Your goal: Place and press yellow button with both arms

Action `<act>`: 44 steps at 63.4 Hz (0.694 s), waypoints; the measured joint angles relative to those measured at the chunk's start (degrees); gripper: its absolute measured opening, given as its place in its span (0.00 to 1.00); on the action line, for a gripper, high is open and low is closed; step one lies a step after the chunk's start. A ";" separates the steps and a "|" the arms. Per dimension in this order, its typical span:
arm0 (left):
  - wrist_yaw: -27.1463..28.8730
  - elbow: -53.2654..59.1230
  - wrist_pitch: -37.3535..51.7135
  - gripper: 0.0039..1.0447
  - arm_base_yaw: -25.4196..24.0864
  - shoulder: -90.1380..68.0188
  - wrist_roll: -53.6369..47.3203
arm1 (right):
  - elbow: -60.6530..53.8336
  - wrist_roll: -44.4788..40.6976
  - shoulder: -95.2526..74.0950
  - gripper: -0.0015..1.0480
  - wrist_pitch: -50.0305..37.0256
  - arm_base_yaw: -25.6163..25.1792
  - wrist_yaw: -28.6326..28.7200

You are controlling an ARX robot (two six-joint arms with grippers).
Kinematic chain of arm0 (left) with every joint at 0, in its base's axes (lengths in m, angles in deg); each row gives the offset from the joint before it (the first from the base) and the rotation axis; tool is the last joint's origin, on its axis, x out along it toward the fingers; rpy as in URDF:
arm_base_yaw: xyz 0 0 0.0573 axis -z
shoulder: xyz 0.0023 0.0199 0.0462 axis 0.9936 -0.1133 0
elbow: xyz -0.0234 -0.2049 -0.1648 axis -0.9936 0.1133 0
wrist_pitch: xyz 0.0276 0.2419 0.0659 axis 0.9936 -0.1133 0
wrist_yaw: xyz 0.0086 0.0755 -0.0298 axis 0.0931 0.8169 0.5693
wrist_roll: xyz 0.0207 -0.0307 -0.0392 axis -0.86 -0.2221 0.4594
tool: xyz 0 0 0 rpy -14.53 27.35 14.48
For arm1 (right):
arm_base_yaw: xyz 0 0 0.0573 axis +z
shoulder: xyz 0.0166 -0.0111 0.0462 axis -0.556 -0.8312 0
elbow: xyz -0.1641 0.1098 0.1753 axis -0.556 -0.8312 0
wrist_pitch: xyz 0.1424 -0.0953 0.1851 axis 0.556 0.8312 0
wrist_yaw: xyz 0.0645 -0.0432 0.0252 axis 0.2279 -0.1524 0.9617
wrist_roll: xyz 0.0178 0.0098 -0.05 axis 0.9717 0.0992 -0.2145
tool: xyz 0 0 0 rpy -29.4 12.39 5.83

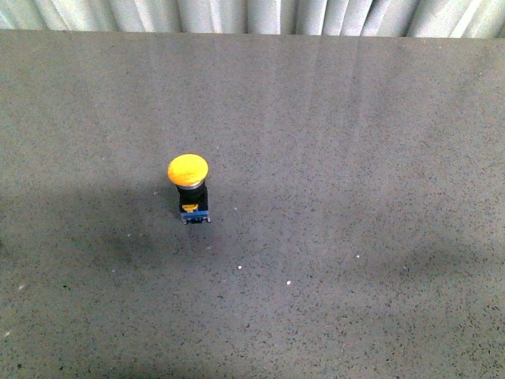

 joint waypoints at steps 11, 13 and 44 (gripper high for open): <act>-0.02 0.00 0.00 0.03 0.00 0.00 0.04 | 0.00 -0.02 0.20 0.16 0.00 0.00 0.00; -0.02 0.00 0.00 0.08 0.00 0.02 0.02 | 0.00 -0.02 0.20 0.21 0.00 0.00 0.00; -0.02 0.00 0.00 0.93 0.00 0.02 0.02 | 0.00 0.00 0.20 0.91 0.00 0.00 0.00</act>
